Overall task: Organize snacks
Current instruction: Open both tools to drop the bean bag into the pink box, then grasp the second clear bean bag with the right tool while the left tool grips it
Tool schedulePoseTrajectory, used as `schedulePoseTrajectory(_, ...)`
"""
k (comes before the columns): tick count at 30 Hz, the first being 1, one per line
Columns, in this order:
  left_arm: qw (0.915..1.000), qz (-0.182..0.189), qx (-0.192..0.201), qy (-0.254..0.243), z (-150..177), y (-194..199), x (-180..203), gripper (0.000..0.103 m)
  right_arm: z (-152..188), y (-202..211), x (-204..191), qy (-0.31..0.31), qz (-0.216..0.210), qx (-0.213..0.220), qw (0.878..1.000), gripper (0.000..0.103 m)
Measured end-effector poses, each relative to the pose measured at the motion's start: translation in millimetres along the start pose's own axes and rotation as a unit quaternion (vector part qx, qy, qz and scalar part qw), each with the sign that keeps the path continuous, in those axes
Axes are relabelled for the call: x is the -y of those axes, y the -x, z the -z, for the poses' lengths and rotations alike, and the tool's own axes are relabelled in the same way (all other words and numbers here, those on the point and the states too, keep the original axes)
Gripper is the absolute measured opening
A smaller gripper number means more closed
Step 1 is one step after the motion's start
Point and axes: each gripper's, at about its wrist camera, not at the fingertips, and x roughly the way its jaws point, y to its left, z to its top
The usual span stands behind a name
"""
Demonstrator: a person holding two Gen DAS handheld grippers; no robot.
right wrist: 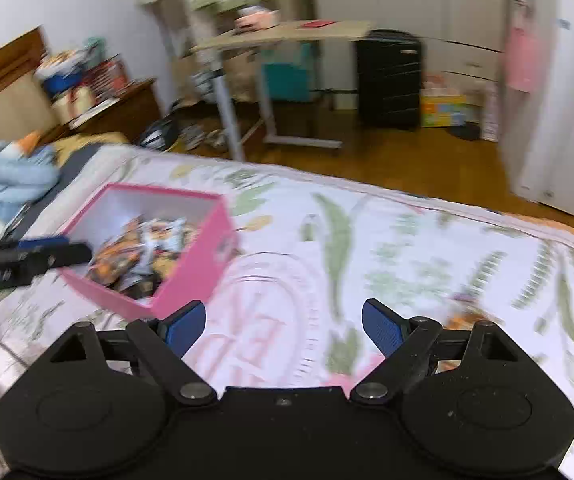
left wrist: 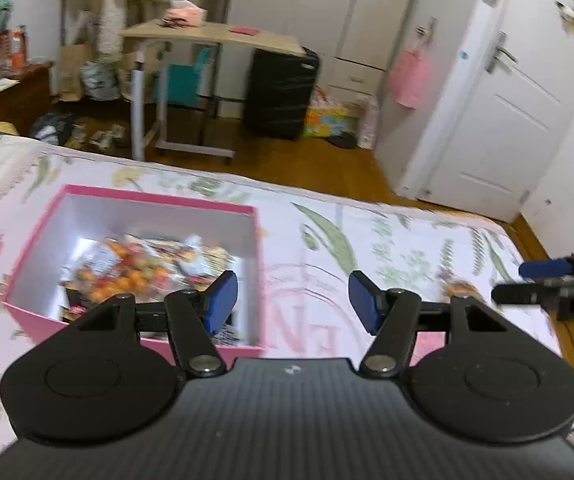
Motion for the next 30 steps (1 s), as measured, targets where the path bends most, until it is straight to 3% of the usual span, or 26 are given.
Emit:
schedulePoseTrajectory(8,0.9946,0.072,-0.075,0.002,17.3,-47.8,37.2,0.058,11.1,2.4,61.1,-0.056,0.015,0.017,0.998,0.089)
schedulePoseTrajectory(15,0.9843,0.089,-0.152,-0.002,21.6,-84.2,75.8,0.057,14.5,-38.9,88.1,0.032,0.019,0.008,0.999,0.089)
schedulePoseTrajectory(20,0.9842,0.079,-0.157,-0.022,15.2,-110.7,105.9,0.057,32.8,-57.6,108.8,0.068,0.026,-0.004,0.997,0.089)
schedulePoseTrajectory(25,0.9804,0.099,-0.17,-0.016,18.3,-156.8,145.3,0.057,55.5,-76.0,129.3,0.139,0.061,-0.002,0.988,0.093)
schedulePoseTrajectory(30,0.9778,0.113,-0.177,-0.003,31.8,-201.5,182.1,0.057,68.5,-101.0,156.6,0.109,0.023,-0.052,0.992,0.093)
